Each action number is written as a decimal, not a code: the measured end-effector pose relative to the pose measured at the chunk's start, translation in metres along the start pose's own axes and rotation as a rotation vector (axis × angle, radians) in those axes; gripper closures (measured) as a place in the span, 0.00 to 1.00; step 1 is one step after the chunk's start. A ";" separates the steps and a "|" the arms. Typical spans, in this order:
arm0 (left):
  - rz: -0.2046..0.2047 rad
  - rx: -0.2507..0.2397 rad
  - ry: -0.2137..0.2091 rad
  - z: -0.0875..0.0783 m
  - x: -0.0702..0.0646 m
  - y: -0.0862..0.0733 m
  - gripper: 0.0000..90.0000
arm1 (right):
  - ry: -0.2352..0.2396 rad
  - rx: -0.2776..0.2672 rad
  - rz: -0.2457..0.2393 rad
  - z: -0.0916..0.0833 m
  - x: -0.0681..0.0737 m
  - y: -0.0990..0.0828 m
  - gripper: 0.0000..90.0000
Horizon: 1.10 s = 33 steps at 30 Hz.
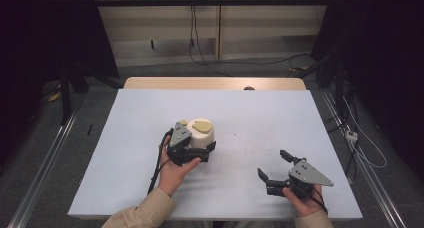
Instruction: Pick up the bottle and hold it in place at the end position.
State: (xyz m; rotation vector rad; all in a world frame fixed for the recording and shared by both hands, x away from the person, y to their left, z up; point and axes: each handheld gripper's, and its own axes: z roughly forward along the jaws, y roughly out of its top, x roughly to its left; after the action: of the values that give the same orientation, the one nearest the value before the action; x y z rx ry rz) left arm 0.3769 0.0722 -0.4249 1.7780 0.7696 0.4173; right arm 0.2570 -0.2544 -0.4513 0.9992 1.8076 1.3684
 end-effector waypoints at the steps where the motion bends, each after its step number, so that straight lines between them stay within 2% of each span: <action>1: 0.000 0.002 -0.002 0.001 0.000 0.001 0.06 | 0.000 0.000 0.000 0.000 0.000 0.000 0.05; 15: -0.001 0.004 -0.007 0.011 0.000 0.003 0.06 | 0.004 0.000 -0.001 0.000 0.000 0.000 0.06; 21: 0.010 0.003 -0.007 0.014 -0.002 0.006 0.06 | 0.003 -0.004 -0.002 -0.001 0.000 0.000 0.06; 33: 0.016 0.001 -0.006 0.020 0.003 0.011 0.06 | 0.008 -0.002 0.000 -0.001 0.000 0.000 0.06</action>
State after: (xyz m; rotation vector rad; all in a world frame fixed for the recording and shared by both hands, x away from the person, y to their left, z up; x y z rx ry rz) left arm 0.3949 0.0578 -0.4217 1.7869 0.7517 0.4220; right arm 0.2561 -0.2549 -0.4515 0.9941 1.8121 1.3751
